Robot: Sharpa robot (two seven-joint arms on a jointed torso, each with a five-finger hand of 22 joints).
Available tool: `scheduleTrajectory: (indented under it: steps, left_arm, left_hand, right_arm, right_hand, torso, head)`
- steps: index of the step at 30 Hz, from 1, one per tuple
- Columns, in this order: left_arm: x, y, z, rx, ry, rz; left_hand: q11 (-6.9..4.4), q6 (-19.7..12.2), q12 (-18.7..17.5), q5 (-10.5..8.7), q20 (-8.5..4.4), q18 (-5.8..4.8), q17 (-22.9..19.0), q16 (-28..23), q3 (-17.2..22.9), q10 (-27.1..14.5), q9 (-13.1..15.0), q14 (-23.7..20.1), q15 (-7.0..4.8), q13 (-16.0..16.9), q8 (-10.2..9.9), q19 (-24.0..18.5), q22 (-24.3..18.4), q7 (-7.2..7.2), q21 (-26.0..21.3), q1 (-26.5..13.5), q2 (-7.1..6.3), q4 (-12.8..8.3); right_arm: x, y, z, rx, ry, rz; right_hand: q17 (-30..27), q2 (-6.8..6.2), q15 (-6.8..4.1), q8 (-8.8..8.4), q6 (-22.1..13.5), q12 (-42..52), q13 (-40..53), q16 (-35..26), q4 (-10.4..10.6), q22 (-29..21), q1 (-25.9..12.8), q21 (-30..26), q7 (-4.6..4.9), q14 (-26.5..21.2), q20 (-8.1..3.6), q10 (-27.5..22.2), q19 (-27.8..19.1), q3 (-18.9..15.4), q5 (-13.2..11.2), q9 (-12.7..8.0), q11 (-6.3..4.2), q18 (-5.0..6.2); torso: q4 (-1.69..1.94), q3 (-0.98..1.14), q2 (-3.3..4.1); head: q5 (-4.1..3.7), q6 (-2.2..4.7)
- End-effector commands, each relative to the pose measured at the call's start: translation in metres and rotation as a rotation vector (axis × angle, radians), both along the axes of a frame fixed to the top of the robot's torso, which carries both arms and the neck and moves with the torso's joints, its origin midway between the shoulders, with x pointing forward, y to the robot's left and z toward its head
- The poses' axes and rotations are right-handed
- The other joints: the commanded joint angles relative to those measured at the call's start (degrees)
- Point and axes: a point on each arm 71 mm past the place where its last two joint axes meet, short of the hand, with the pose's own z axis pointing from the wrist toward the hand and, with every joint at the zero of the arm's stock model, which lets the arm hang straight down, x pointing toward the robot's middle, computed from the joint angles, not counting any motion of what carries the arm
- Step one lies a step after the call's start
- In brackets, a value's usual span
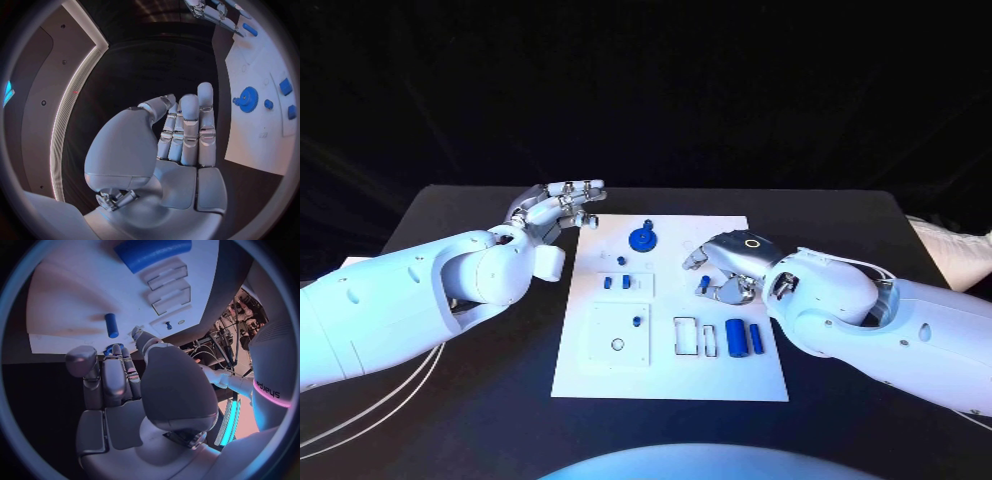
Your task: Assemble the parts on the task board
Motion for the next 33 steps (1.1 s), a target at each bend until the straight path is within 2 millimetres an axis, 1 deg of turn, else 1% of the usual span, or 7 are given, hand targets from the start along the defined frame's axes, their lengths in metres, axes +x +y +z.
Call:
scheduleTrajectory:
  steps: [1, 4, 9, 13, 17, 24, 33]
  left_arm:
    - [-0.0013, -0.003, 0.0002, -0.005, -0.008, -0.026]
    - [-0.0014, -0.0033, 0.0001, -0.006, -0.008, -0.028]
    - [-0.0015, -0.0037, -0.0004, -0.006, -0.008, -0.031]
    - [-0.0015, -0.0034, -0.0012, -0.006, -0.006, -0.03]
    - [-0.0015, -0.0031, -0.0018, -0.005, -0.005, -0.03]
    - [-0.0018, -0.0034, -0.0028, -0.006, -0.003, -0.031]
    - [-0.0019, -0.0035, -0.0033, -0.006, -0.001, -0.032]
  left_hand:
    - [0.1, -0.5, 0.3, 0.19, 0.21, 0.61, 0.0, -0.3, -0.1, -0.4, -0.1, -0.4, 0.17, -0.1, 0.3, -0.2, -0.1, 0.12, -0.2, 0.7, 0.0, -0.3]
    - [0.12, -0.5, 0.3, 0.19, 0.21, 0.61, -0.1, -0.3, -0.1, -0.4, -0.1, -0.4, 0.18, -0.1, 0.3, -0.2, -0.1, 0.13, -0.2, 0.7, 0.01, -0.3]
    - [0.12, -0.5, 0.3, 0.19, 0.21, 0.61, -0.1, -0.3, -0.1, -0.4, -0.1, -0.4, 0.18, -0.1, 0.3, -0.2, -0.1, 0.13, -0.2, 0.7, 0.01, -0.3]
    - [0.12, -0.5, 0.3, 0.19, 0.21, 0.61, -0.1, -0.3, -0.1, -0.4, -0.1, -0.4, 0.18, -0.1, 0.3, -0.2, -0.1, 0.13, -0.2, 0.7, 0.01, -0.3]
    - [0.12, -0.5, 0.3, 0.19, 0.21, 0.61, -0.1, -0.3, -0.1, -0.4, -0.1, -0.4, 0.18, -0.1, 0.3, -0.2, -0.1, 0.13, -0.2, 0.7, 0.01, -0.3]
    - [0.12, -0.5, 0.3, 0.19, 0.21, 0.61, -0.1, -0.3, -0.1, -0.4, -0.1, -0.4, 0.18, -0.1, 0.3, -0.2, -0.1, 0.13, -0.2, 0.7, 0.01, -0.3]
    - [0.12, -0.5, 0.3, 0.19, 0.21, 0.61, -0.1, -0.3, -0.1, -0.4, -0.1, -0.4, 0.18, -0.1, 0.3, -0.2, -0.1, 0.13, -0.2, 0.7, 0.01, -0.3]
  right_arm:
    - [0.0023, -0.005, -0.0044, -0.065, 0.025, -0.019]
    - [0.0038, -0.0065, -0.0055, -0.073, 0.027, -0.022]
    - [0.0054, -0.0058, -0.0069, -0.076, 0.028, -0.021]
    - [0.0062, -0.0054, -0.0079, -0.078, 0.029, -0.021]
    - [0.007, -0.0059, -0.0088, -0.082, 0.032, -0.024]
    - [0.007, -0.0047, -0.0096, -0.092, 0.037, -0.023]
    - [0.0084, -0.0043, -0.0106, -0.103, 0.032, -0.027]
  right_hand:
    - [-0.2, -0.14, -0.42, 0.02, -0.2, 0.2, 0.1, 0.0, 0.1, -0.2, 0.3, 0.1, -0.36, 1.8, -0.42, -0.4, 0.0, -0.5, -0.3, 0.1, -0.06, 0.34]
    - [-0.3, 0.14, -0.31, 0.07, 0.0, 0.5, 0.2, -0.1, 0.2, -0.2, 0.5, 0.1, -0.4, 1.8, -0.39, -0.1, 0.1, -0.7, -0.4, 0.1, -0.04, 0.3]
    - [-0.8, 1.14, 0.25, 0.16, 0.9, 1.7, 0.2, -0.4, 0.4, -0.2, 1.2, 0.0, -0.45, 1.8, 0.04, 1.7, 0.3, -0.8, -0.5, 0.2, -0.03, 0.24]
    - [-1.0, 2.31, 0.51, 0.34, 2.3, 2.9, 0.2, -0.5, 0.5, -0.2, 1.8, 0.0, -0.21, 1.8, 0.31, 3.9, 0.4, 0.1, -0.8, 0.3, -0.13, 0.23]
    - [-1.0, 3.1, 0.84, 1.01, 4.6, 4.1, 0.2, -0.3, 0.7, 0.0, 2.2, 0.1, 0.02, 1.9, 0.59, 6.8, 0.6, 1.3, -1.1, 0.5, -0.1, 0.19]
    - [-0.7, 3.62, 0.65, 2.3, 8.1, 5.2, 0.3, 0.0, 0.6, 0.6, 2.7, 0.5, -0.14, 2.0, 0.52, 11.1, 1.0, 3.0, -1.1, 1.1, -0.47, 0.15]
    - [-0.4, 3.97, 0.49, 2.5, 9.2, 4.8, 0.2, 0.4, -0.1, 1.2, 3.5, 0.9, -0.1, 2.0, 0.32, 12.6, 1.3, 4.3, -1.1, 1.3, -0.59, 0.05]
  torso:
    - [0.05, -0.03, -0.02]
    - [0.06, -0.05, -0.03]
    - [0.12, -0.02, 0.01]
    - [0.11, -0.03, 0.0]
    - [0.03, -0.06, 0.01]
    - [-0.02, 0.0, 0.02]
    - [0.02, 0.02, -0.02]
  head:
    - [-0.19, 0.01]
    - [-0.15, -0.09]
    - [-0.15, -0.22]
    - [-0.13, -0.35]
    - [-0.19, -0.43]
    - [-0.27, -0.52]
    - [-0.41, -0.61]
